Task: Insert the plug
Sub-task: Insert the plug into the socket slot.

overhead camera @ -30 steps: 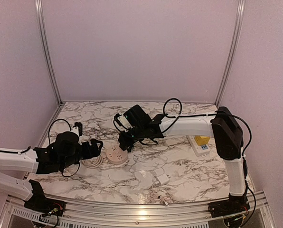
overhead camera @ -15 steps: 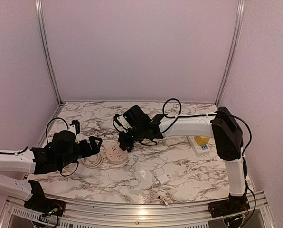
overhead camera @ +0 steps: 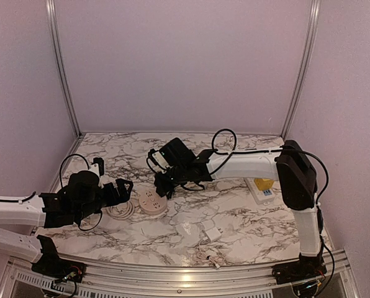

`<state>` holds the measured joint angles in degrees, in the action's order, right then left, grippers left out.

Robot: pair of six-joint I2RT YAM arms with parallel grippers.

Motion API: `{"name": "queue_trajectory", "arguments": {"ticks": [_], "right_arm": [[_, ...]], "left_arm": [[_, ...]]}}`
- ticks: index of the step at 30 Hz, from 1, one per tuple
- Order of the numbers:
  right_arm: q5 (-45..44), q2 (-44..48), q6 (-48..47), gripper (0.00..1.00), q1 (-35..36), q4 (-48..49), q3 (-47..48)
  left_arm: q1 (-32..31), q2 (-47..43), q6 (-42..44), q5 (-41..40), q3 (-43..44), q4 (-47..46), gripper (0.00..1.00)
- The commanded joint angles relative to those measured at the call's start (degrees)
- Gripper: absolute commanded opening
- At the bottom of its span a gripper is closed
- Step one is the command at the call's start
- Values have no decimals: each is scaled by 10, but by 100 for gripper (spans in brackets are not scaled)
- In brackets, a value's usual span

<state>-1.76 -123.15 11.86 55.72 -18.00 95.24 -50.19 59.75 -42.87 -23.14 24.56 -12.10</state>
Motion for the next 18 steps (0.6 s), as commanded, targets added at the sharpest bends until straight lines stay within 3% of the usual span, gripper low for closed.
{"name": "queue_trajectory", "arguments": {"ticks": [1, 18], "right_arm": [[-21, -31, -7, 0, 6, -55, 16], [-44, -64, -6, 0, 28, -68, 41]], "left_arm": [[3, -17, -4, -11, -13, 9, 99], [3, -48, -25, -15, -36, 12, 99]]}}
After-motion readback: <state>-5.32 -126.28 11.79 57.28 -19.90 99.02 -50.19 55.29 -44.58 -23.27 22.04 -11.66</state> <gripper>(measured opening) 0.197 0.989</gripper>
